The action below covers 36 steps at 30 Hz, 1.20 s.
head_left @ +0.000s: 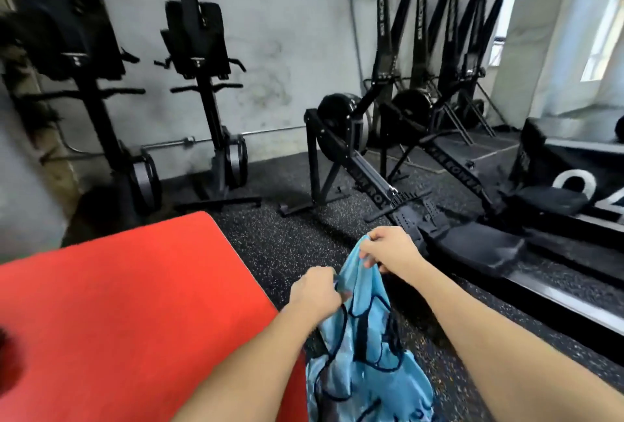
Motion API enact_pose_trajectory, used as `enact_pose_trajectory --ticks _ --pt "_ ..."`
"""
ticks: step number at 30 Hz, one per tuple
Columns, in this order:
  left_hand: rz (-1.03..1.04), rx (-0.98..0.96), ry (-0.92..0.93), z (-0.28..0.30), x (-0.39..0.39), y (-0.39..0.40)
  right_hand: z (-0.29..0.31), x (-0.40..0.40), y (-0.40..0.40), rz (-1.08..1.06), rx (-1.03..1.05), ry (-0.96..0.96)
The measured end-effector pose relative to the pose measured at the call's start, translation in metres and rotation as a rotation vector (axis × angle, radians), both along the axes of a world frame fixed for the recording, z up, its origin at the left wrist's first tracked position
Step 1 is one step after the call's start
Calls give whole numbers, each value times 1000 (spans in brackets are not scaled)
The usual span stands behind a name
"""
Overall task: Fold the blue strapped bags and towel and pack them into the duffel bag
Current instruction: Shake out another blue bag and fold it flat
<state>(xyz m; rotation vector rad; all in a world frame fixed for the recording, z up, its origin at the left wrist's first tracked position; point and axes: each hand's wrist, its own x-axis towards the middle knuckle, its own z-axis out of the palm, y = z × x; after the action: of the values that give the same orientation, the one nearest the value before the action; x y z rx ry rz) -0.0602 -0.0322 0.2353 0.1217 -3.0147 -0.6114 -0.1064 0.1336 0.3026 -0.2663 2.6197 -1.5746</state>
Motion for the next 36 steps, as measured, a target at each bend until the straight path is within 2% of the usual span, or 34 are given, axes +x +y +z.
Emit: enact_pose_trajectory --ticks 6,10,15,20,26,31,36 --pt "41 84 240 120 21 -33 146 27 -43 57 -113 254" --pt "119 -3 411 208 49 -77 230 49 -83 109 -169 387" --pt "219 -85 567 300 104 -147 307 79 -129 174 -244 500" --pt "317 -142 693 360 164 -209 349 116 -171 231 -282 553" --pt "392 -201 758 374 213 -263 344 137 -221 242 -294 548" --pt "429 -269 617 333 234 -304 291 136 -274 260 -236 512" --pt "486 -265 428 252 235 -349 194 120 -330 293 -140 438"
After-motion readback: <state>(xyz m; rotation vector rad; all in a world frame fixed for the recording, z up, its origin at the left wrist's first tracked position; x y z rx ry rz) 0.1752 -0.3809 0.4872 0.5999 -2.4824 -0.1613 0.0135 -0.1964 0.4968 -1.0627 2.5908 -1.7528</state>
